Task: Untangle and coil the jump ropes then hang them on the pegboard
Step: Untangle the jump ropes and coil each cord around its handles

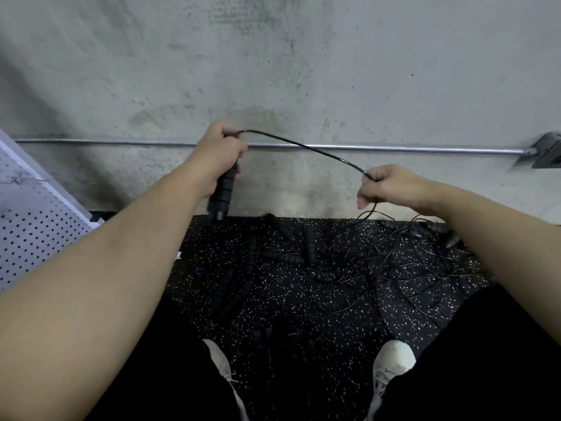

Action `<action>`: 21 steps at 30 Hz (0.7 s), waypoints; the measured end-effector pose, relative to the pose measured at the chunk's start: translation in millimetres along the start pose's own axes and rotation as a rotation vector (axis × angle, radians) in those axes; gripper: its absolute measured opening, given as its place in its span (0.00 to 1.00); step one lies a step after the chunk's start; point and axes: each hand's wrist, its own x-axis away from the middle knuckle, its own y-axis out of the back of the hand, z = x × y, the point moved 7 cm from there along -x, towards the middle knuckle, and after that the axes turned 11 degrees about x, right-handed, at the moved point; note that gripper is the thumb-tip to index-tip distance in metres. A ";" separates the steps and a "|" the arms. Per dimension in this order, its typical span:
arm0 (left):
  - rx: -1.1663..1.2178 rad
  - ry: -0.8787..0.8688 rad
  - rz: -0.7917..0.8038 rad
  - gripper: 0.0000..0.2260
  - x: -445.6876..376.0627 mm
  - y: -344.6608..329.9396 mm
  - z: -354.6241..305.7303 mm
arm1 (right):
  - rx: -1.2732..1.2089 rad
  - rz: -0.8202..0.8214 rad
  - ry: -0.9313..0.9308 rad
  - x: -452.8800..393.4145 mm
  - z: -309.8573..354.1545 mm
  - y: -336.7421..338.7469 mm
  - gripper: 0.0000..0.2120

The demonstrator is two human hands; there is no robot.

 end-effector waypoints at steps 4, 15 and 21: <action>-0.396 0.093 0.139 0.27 -2.9 -7.9 26.1 | -0.179 -0.114 -0.004 2.5 -8.2 18.5 0.10; -0.636 -0.158 0.493 0.37 39.2 -110.4 7.1 | 0.095 0.005 0.028 -3.5 26.5 -3.8 0.25; -0.745 -0.302 0.567 0.29 54.4 -139.9 0.1 | 0.357 0.124 0.074 0.5 42.4 -21.0 0.21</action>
